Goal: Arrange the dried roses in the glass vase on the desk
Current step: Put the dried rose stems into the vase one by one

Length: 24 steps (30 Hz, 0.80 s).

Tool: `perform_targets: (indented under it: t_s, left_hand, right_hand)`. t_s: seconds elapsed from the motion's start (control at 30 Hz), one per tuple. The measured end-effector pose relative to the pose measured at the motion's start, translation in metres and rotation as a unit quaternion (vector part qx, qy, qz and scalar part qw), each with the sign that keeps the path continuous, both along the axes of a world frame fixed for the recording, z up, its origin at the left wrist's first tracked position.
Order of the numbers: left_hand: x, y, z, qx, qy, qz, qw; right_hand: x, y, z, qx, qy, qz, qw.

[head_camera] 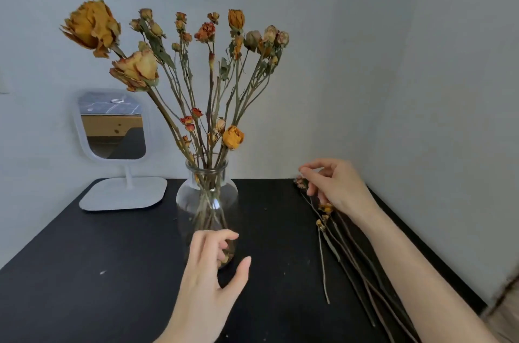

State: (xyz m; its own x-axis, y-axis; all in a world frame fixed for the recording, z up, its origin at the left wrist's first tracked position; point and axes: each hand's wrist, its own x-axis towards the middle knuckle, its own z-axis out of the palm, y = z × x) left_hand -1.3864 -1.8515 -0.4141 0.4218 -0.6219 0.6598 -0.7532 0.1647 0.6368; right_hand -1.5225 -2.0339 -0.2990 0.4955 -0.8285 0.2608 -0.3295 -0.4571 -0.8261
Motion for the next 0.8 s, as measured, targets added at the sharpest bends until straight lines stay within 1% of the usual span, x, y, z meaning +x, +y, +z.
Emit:
perform_targets:
  t_s: [0.07, 0.13, 0.2, 0.3, 0.4, 0.5, 0.6, 0.7, 0.8]
  left_hand:
    - [-0.009, -0.014, -0.003, 0.079, -0.016, -0.036, 0.996]
    - [-0.017, -0.035, -0.004, 0.148, -0.032, -0.035, 0.988]
    - [-0.025, -0.060, -0.003, 0.206, -0.044, -0.030, 0.977]
    - [-0.038, -0.097, -0.001, 0.268, -0.024, -0.033, 0.962]
    - [-0.049, -0.129, -0.004, 0.308, -0.008, -0.031, 0.951]
    - [-0.057, -0.151, -0.008, 0.334, 0.024, -0.031, 0.942]
    - [-0.063, -0.164, -0.013, 0.346, 0.049, -0.023, 0.937]
    - [-0.067, -0.170, -0.016, 0.355, 0.050, -0.018, 0.933]
    - [-0.069, -0.172, -0.019, 0.362, 0.051, -0.014, 0.931]
  right_hand:
    - [-0.019, -0.020, -0.019, 0.017, 0.032, -0.045, 0.998]
    - [-0.036, -0.037, -0.036, 0.033, 0.081, -0.076, 0.993]
    - [-0.051, -0.050, -0.049, 0.055, 0.126, -0.091, 0.986]
    - [-0.064, -0.060, -0.064, 0.090, 0.185, -0.095, 0.974]
    - [-0.071, -0.065, -0.075, 0.114, 0.232, -0.096, 0.961]
    - [-0.077, -0.070, -0.084, 0.118, 0.270, -0.094, 0.951]
    - [-0.077, -0.073, -0.093, 0.115, 0.281, -0.091, 0.948]
    - [-0.071, -0.074, -0.102, 0.102, 0.291, -0.095, 0.947]
    - [-0.064, -0.076, -0.110, 0.108, 0.295, -0.097, 0.944]
